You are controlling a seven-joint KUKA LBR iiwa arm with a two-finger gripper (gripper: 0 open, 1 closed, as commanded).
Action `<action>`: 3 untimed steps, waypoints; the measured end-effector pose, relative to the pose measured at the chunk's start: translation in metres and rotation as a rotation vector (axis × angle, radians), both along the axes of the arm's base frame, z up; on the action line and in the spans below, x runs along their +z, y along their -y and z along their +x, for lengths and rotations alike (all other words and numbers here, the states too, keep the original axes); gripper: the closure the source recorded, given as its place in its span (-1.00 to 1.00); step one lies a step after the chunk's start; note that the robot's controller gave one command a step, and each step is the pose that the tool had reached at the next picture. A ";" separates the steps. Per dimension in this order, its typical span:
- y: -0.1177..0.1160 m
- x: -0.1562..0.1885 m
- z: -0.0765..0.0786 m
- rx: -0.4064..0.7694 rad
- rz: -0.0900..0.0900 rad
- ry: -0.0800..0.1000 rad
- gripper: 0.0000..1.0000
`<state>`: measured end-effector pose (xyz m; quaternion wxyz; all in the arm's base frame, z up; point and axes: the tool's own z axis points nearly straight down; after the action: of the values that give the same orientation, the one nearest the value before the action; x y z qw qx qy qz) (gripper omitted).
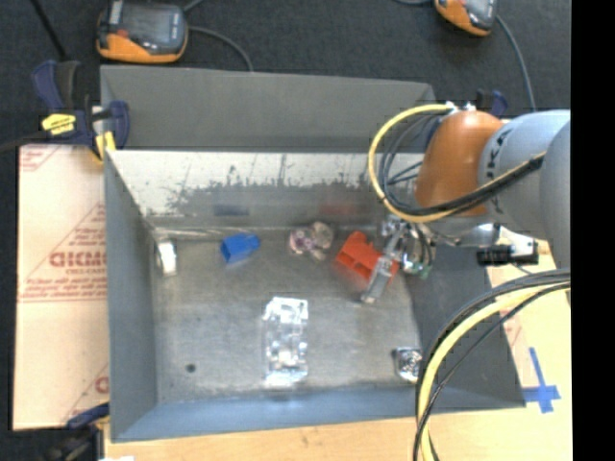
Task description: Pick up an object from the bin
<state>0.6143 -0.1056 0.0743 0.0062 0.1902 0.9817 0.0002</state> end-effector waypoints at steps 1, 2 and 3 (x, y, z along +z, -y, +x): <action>0.002 0.004 0.002 0.004 -0.005 0.007 1.00; 0.000 -0.002 -0.002 0.006 -0.001 -0.005 -1.00; 0.000 0.000 -0.001 0.008 -0.002 -0.005 1.00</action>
Offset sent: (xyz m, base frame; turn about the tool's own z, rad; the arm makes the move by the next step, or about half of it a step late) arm 0.0000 0.0000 0.0000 0.0000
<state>0.6132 -0.1059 0.0743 0.0040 0.1861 0.9825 -0.0013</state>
